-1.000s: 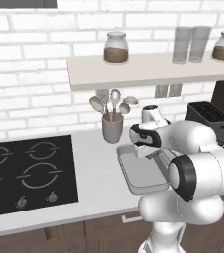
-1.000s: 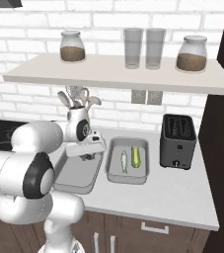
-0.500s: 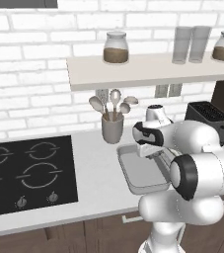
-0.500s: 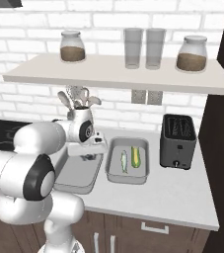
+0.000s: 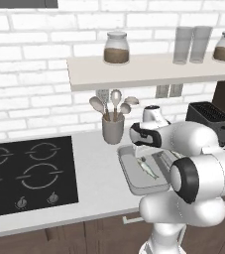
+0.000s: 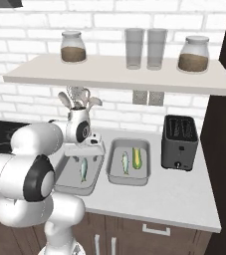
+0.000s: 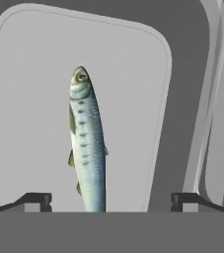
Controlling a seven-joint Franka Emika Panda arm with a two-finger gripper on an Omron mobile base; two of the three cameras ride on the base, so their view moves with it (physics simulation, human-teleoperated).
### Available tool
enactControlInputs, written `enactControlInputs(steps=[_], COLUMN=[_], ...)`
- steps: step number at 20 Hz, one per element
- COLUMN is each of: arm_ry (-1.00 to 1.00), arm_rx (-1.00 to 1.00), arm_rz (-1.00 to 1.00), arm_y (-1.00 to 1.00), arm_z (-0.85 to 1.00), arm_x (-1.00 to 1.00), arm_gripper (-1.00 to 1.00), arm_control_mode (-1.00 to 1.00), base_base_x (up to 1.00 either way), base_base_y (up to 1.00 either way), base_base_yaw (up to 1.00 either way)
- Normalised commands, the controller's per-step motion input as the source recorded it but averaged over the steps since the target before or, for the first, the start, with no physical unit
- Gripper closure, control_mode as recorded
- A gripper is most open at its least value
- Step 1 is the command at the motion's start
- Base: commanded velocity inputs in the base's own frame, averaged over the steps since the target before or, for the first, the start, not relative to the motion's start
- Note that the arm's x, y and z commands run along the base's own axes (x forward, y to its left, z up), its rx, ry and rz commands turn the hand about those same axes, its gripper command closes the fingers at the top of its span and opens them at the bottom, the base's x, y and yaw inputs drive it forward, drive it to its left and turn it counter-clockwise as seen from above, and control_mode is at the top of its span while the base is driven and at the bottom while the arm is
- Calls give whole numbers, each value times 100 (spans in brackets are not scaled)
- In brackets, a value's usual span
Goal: Place one corn and one fish in each tupperware on the nearby counter, to pack two identical lunches.
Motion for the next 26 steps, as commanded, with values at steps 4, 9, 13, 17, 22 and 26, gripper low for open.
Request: enactControlInputs(steps=[4, 9, 13, 17, 22, 26], arm_ry=[0, -10, -24, -23, -20, -11], arm_rx=[0, 1, 1, 2, 0, 3], arm_rz=[-5, -1, -1, 0, -11, -23], arm_y=[-5, -6, 0, 12, 66, 24], arm_z=[43, 45, 27, 33, 66, 82], arm_x=[-49, -100, -100, -100, -55, -74], arm_gripper=[-100, -100, -100, -100, -100, -100], arm_control_mode=[-100, -100, -100, -100, -100, -100], base_base_x=[0, 0, 0, 0, 0, 0], base_base_y=[0, 0, 0, 0, 0, 0], base_base_yaw=[0, 0, 0, 0, 0, 0])
